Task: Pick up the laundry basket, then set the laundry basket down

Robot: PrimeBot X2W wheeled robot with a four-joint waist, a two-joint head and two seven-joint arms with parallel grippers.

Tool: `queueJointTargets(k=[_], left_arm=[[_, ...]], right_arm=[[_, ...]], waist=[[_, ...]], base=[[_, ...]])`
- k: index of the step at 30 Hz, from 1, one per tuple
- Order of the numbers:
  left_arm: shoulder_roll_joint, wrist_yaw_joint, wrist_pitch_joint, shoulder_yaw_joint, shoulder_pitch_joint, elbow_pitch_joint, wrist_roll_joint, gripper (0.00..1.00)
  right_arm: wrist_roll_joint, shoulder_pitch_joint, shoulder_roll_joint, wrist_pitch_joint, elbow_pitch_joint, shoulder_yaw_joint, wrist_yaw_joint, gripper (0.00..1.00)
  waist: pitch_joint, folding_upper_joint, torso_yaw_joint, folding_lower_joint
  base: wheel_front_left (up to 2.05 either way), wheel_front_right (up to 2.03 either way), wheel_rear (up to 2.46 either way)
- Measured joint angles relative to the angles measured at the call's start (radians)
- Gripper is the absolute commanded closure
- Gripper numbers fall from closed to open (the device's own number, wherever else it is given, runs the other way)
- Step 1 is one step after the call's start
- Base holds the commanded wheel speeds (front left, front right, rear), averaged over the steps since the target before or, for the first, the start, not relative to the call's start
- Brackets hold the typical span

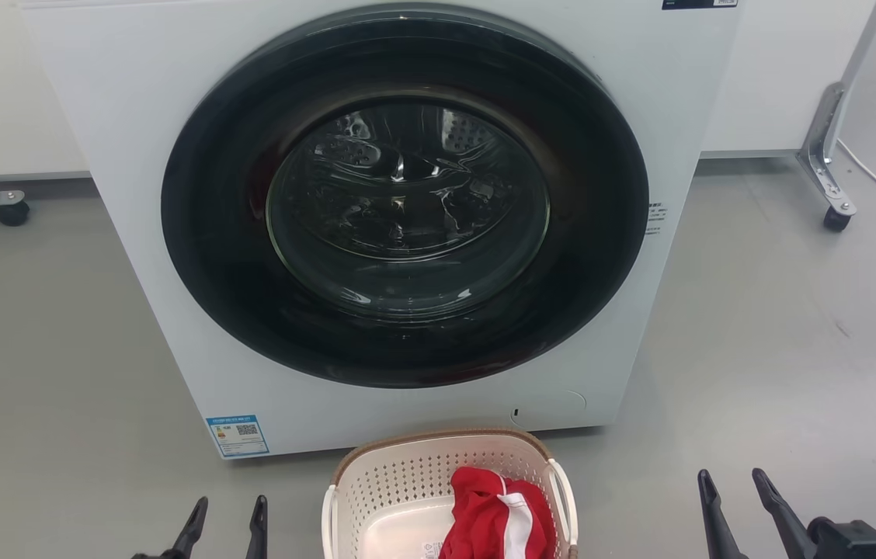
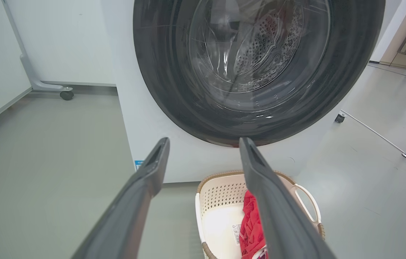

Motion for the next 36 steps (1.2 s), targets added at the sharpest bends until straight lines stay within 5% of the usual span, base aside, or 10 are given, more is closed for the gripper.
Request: queueJointTargets(k=[14, 36], left_arm=[[-0.050, 0.000, 0.000, 0.125, 0.106, -0.091, 0.099, 0.00], [-0.095, 0.000, 0.037, 0.174, 0.144, -0.170, 0.182, 0.00]], right_arm=[[-0.023, 0.082, -0.017, 0.000, -0.091, -0.025, -0.023, 0.00], [-0.036, 0.088, -0.022, 0.000, -0.154, -0.033, -0.034, 0.00]], waist=[[0.003, 0.0000, 0.000, 0.0001], [0.009, 0.0000, 0.002, 0.0001]], base=[[0.00, 0.00, 0.00], [0.00, 0.00, 0.00]])
